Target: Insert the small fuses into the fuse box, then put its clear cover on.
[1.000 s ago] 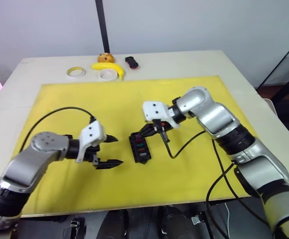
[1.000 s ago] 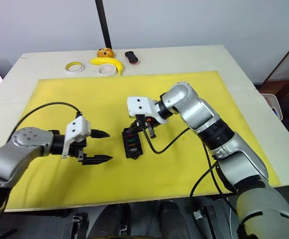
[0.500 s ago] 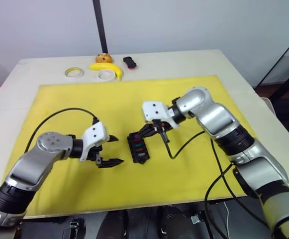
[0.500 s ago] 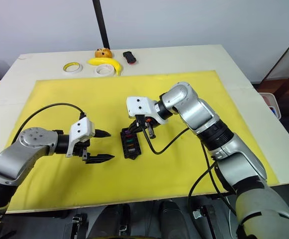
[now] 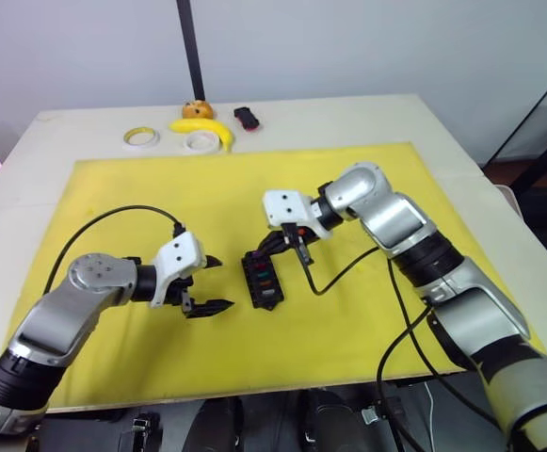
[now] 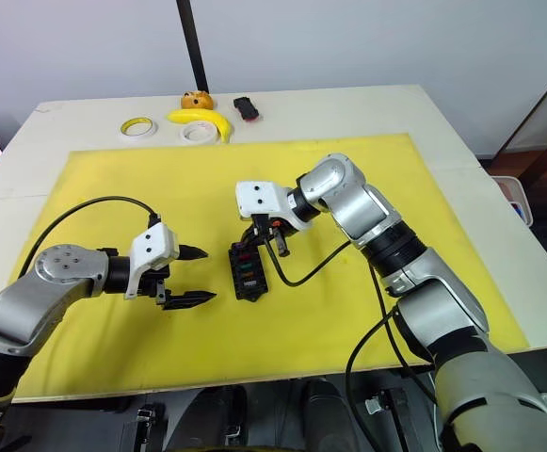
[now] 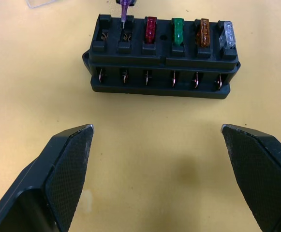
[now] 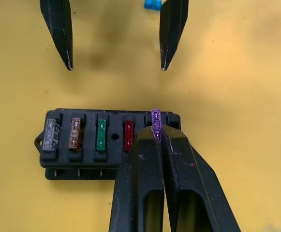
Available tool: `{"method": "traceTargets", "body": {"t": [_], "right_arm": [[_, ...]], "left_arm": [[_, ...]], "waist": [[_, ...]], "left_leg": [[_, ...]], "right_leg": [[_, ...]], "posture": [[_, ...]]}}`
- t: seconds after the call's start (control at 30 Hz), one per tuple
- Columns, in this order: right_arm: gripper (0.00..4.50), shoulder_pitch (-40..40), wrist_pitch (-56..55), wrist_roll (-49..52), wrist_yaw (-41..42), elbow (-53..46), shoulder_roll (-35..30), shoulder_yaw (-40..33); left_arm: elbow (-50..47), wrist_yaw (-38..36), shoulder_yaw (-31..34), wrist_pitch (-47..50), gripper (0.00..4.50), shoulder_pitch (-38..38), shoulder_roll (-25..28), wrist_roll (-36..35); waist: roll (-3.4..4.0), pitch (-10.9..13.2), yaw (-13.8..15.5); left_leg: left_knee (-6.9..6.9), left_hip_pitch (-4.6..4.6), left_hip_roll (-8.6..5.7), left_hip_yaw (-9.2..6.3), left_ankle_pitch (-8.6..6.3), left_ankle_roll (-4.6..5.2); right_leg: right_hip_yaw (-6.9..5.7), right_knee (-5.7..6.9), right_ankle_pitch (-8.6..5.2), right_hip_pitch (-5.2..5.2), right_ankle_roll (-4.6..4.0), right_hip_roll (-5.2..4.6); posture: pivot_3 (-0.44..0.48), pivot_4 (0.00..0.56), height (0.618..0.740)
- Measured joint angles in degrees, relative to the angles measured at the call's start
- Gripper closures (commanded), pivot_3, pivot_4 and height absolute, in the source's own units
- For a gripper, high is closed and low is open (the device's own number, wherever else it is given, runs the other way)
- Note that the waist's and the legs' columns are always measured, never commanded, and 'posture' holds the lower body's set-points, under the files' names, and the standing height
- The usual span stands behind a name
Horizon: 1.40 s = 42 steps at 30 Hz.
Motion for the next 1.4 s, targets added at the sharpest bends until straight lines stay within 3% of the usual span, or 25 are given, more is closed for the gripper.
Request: {"method": "traceTargets", "body": {"t": [1.4], "right_arm": [[4.50, 0.92, -4.12, -3.78, -0.03, 4.60, 2.68, 0.02]], "left_arm": [[0.09, 0.60, -0.18, -0.31, 0.06, -0.79, -1.31, 1.69]], "waist": [[0.00, 0.00, -0.02]], "left_leg": [[0.00, 0.00, -0.01, 0.00, 0.00, 0.00]], "right_leg": [[0.00, 0.01, 0.00, 0.00, 0.00, 0.00]], "posture": [[0.000, 0.150, 0.740]]}}
